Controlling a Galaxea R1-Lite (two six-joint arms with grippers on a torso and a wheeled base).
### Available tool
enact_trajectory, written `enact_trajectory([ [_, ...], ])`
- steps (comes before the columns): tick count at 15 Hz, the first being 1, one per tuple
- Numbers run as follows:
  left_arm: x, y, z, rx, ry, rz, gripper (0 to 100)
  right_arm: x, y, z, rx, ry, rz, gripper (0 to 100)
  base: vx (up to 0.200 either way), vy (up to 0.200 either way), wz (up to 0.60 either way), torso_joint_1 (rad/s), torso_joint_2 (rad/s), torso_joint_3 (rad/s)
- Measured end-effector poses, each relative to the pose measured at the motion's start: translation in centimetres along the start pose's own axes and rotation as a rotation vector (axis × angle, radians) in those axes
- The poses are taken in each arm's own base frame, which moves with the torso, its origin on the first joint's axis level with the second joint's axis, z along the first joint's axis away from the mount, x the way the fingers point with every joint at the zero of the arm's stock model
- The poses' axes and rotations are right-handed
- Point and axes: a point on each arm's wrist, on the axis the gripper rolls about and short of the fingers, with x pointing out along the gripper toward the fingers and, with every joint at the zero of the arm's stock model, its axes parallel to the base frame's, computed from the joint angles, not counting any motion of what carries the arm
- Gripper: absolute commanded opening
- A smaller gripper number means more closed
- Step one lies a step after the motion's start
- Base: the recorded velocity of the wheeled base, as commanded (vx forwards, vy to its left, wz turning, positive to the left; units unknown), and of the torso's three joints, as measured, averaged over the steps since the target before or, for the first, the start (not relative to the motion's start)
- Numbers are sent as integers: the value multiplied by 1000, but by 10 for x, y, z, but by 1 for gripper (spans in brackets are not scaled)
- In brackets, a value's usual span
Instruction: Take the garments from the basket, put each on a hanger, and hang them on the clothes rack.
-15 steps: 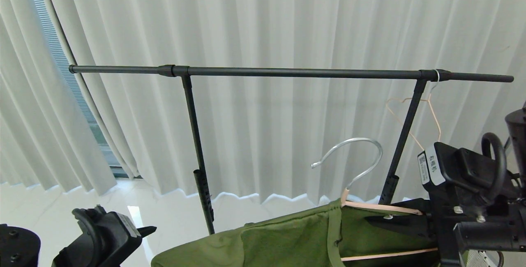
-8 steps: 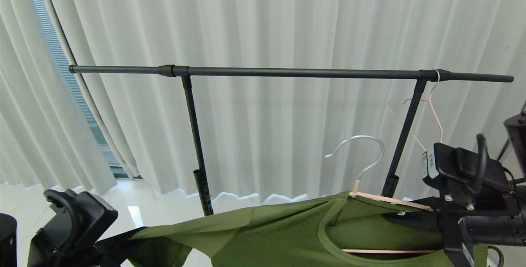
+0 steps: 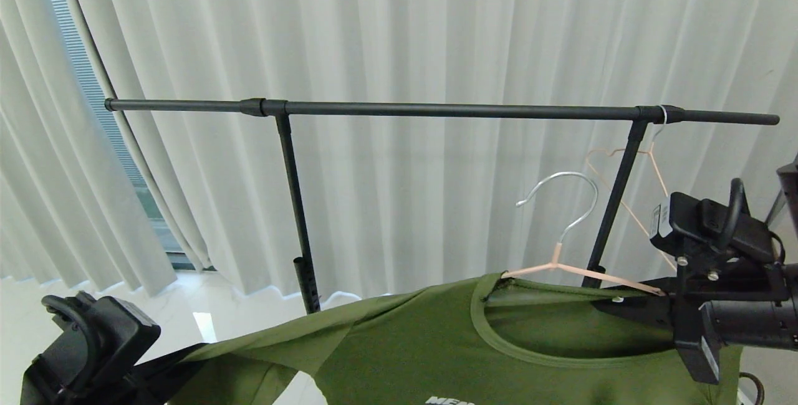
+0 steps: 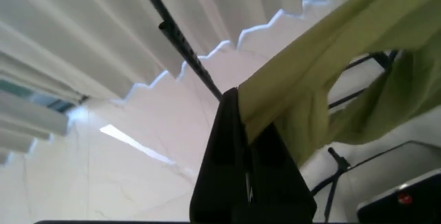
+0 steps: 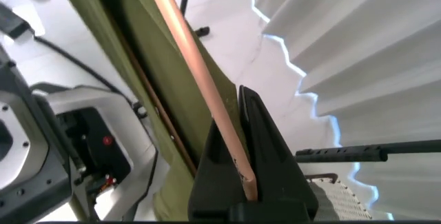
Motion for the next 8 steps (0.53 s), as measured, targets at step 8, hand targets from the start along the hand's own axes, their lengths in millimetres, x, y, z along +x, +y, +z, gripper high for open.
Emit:
enact_trajectory([
  [8, -1, -2, 3, -23, -25, -15, 100, -5, -14, 13, 182, 21, -156, 0, 0, 0, 0, 0, 0, 0],
])
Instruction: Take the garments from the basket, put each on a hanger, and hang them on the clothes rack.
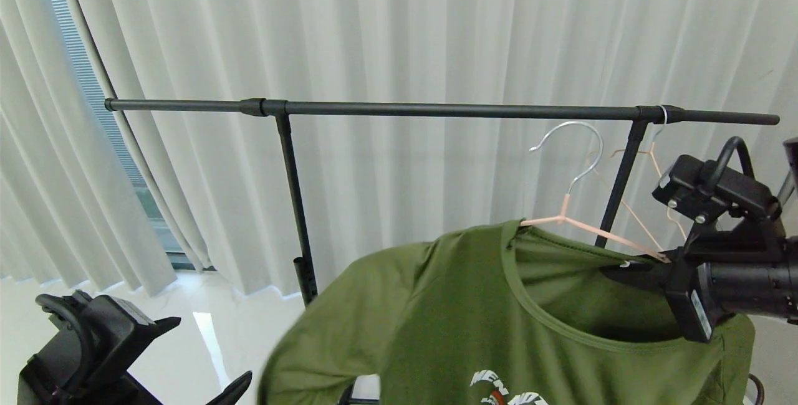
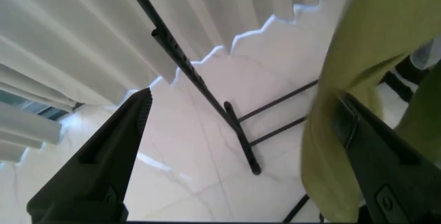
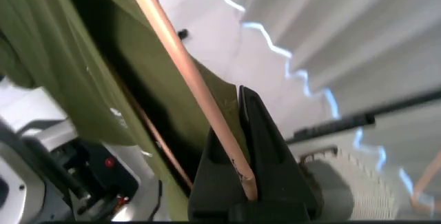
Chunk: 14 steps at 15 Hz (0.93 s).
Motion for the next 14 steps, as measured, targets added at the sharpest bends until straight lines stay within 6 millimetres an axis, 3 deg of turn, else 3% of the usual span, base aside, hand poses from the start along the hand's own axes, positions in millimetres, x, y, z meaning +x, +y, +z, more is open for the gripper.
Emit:
enact_trajectory([
  [7, -1, 6, 18, -6, -87, 46, 100, -6, -39, 22, 166, 162, -273, 0, 0, 0, 0, 0, 0, 0],
  [11, -1, 10, 27, -11, -98, 104, 100, 10, -54, 38, 256, 166, -403, 0, 0, 0, 0, 0, 0, 0],
  [14, 2, 10, 27, -15, -79, 113, 100, 23, -63, 51, 293, 153, -448, 0, 200, 0, 0, -6, 2, 2],
])
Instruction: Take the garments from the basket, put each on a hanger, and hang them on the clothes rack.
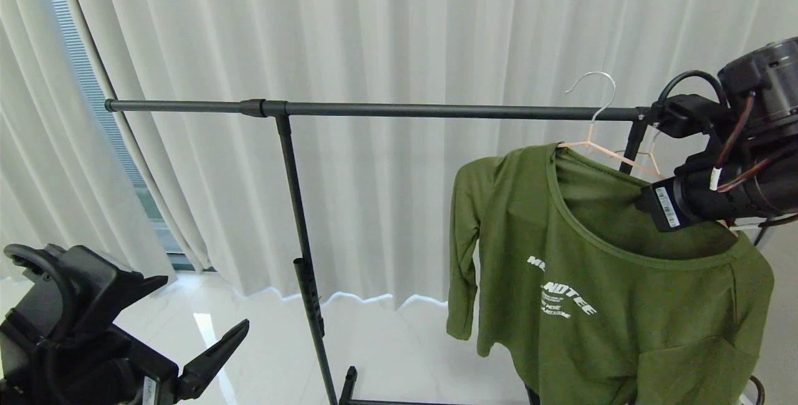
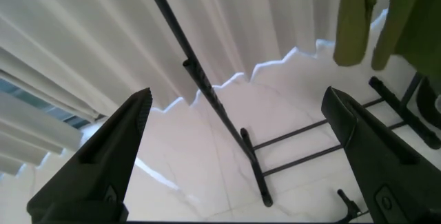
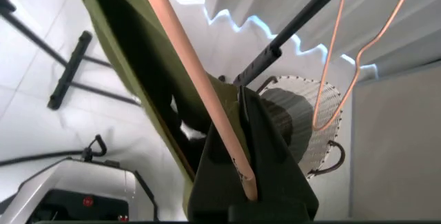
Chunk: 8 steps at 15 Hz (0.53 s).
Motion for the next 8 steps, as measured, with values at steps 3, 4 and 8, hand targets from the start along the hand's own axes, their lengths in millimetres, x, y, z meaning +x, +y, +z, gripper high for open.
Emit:
enact_trajectory([
  [3, 2, 0, 0, 1, 8, -2, 100, 11, 1, 3, 10, 19, -14, 0, 200, 0, 0, 1, 4, -2],
  [4, 2, 0, 0, 1, 8, -2, 100, 14, 1, 3, 17, 23, -18, 0, 200, 0, 0, 12, 2, -2],
  [8, 3, -1, 0, 7, 11, -6, 100, 27, -1, 2, 52, 52, -92, 0, 100, 0, 0, 1, -1, 4],
])
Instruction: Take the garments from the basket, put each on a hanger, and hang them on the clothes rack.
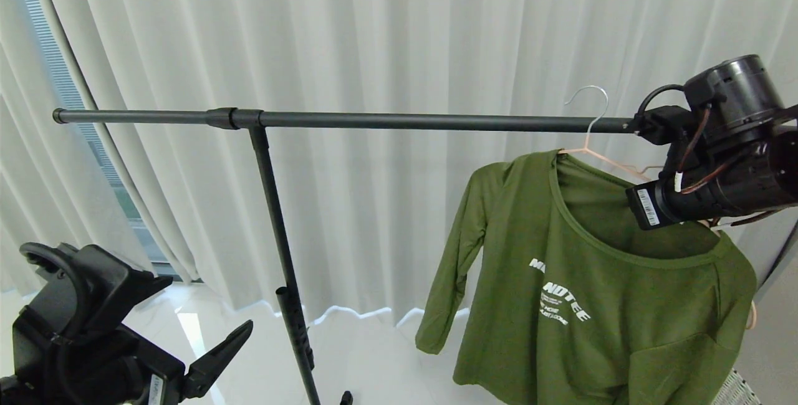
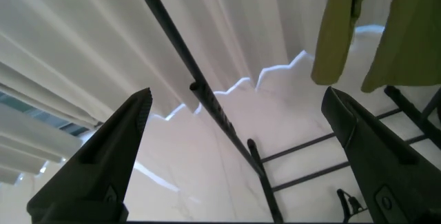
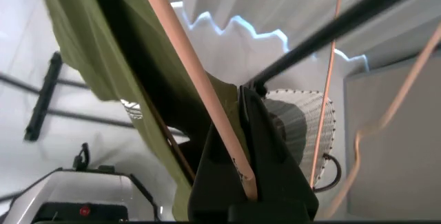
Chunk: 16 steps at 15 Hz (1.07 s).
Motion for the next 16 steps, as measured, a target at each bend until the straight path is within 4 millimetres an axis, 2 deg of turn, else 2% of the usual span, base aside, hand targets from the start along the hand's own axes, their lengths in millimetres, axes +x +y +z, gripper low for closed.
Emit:
enact_trajectory([
  [11, 0, -1, 0, 4, 0, -6, 100, 48, 12, 4, 21, 4, -122, 0, 0, 0, 0, 0, 0, 0],
  [16, 0, -1, 0, 5, -2, -9, 100, 56, 14, 2, 14, 22, -124, 0, 0, 0, 0, 0, 0, 0],
])
